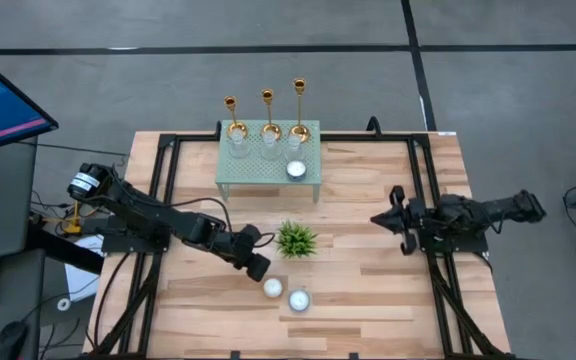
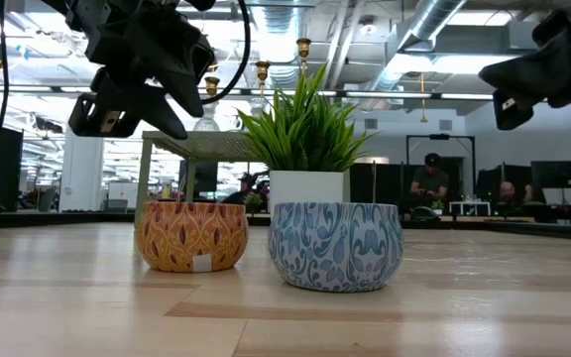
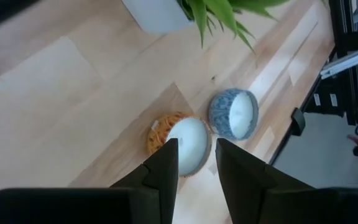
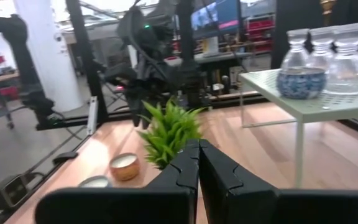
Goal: Pick & Place candle stick holders
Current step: Put the orange scented candle on the shelf aligned with the other scented candle
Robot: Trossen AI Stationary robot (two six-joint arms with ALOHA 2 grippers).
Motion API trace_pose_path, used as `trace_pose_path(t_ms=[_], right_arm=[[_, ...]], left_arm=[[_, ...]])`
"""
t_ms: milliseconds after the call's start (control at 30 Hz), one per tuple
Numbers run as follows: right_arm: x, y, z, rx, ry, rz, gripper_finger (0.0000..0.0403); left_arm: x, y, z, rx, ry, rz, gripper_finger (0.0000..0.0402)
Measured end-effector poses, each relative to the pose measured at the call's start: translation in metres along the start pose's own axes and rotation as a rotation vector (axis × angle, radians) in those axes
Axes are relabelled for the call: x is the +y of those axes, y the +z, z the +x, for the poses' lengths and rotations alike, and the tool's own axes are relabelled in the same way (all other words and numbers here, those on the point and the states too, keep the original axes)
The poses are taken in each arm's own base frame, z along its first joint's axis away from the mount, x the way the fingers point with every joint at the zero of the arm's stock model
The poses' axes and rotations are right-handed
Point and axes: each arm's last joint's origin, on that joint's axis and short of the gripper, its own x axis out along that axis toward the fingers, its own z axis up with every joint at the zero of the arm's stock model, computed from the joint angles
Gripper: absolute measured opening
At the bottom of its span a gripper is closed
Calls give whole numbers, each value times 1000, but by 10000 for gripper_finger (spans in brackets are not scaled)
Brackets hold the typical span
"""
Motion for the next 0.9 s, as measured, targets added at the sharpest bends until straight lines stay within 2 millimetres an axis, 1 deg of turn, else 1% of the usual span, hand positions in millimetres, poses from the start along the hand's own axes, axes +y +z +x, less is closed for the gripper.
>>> trace_pose_path(t_ms=[233,433,533,600,667,733,833,900], right_arm=[[-3,1,0,-9,-34,-1,0],[-3,1,0,-8,-34,-1,0],[-3,1,0,-7,-34,-1,0],[-3,1,0,-7,-34,-1,0],[-3,1,0,-6,-34,-1,0],[-3,1,0,-6,-34,-1,0],[-3,1,0,-6,-33,-1,0],[-3,1,0,-6,-33,-1,0]], left_arm=[[-1,-2,0,-72,26,54,108],[-1,-13,11,-18,48,81,108],[-5,-16,17,-1,52,88,108],[-15,-14,17,16,26,85,108],[-27,-9,11,24,22,84,106],[-39,-5,1,39,68,86,101],[-46,-2,-15,48,186,104,81],[-48,-1,-19,39,213,111,62]])
